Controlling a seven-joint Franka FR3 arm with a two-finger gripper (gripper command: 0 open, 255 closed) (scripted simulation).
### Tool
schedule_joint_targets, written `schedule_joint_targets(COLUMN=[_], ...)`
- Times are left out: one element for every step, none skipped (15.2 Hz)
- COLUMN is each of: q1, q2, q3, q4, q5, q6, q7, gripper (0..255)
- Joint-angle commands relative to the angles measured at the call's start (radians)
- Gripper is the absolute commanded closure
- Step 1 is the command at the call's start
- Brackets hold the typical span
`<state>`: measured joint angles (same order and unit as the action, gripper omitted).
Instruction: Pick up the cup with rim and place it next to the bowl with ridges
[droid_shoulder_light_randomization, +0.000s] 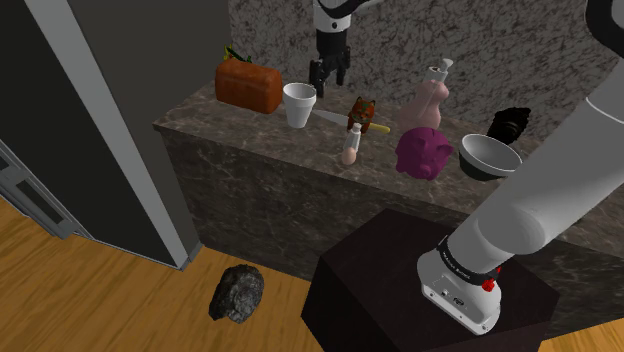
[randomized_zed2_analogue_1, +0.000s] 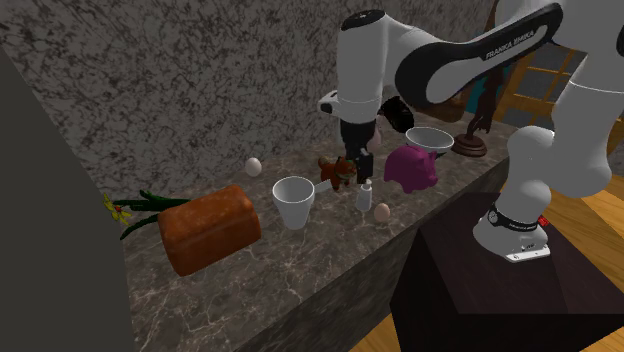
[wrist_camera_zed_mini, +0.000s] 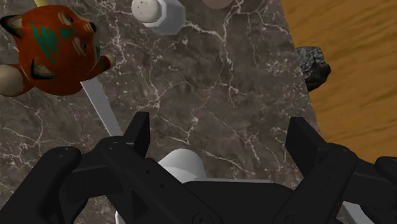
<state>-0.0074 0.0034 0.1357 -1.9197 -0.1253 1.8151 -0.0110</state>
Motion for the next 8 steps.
schedule_joint_targets(q1=[0.004,0.007,0.010,0.013,0.017,0.022,0.026,0.031], q2=[0.085,0.126,0.166,0.208,0.249,0.292,0.335,0.379], q3=[0.004,0.005,0.006,0.007,0.007,0.007,0.006,0.006], q4=[0.079,0.117,0.157,0.199,0.243,0.289,0.338,0.389], q5=[-0.011,-0.016,-0.022,-0.027,-0.033,-0.038,-0.043,-0.048], q6=[0.004,0.005,0.004,0.002,-0.001,-0.006,-0.013,-0.021], q7=[0.011,0.016,0.020,0.024,0.027,0.031,0.033,0.035], gripper=[0,0,0,0,0,0,0,0])
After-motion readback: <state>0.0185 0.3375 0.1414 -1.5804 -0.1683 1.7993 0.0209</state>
